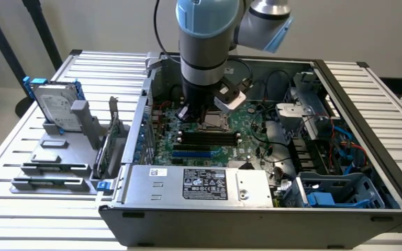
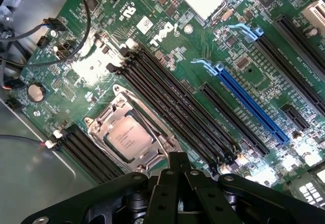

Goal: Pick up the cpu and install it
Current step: 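Install the first cpu locking lever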

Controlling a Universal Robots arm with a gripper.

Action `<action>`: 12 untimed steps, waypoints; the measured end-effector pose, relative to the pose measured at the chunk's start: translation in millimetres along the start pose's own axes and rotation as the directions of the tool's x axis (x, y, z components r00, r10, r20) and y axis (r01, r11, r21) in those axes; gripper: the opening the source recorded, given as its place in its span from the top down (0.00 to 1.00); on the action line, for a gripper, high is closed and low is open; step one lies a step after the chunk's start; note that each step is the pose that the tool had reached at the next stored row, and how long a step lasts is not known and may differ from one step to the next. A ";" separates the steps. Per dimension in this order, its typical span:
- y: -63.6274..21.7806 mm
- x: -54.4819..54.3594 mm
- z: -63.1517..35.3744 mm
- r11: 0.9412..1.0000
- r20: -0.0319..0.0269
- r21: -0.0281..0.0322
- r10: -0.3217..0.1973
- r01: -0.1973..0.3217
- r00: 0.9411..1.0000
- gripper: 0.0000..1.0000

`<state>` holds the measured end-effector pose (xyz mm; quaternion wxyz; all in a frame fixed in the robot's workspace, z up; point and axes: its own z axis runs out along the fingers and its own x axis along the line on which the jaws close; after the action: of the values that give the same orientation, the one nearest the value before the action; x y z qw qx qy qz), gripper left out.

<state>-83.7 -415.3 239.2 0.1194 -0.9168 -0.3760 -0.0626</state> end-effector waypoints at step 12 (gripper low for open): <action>-4.7 -3.0 21.0 1.000 -0.006 0.006 0.000 0.000 1.000 0.89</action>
<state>-88.6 -408.4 219.1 0.1235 -0.9162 -0.3757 -0.0642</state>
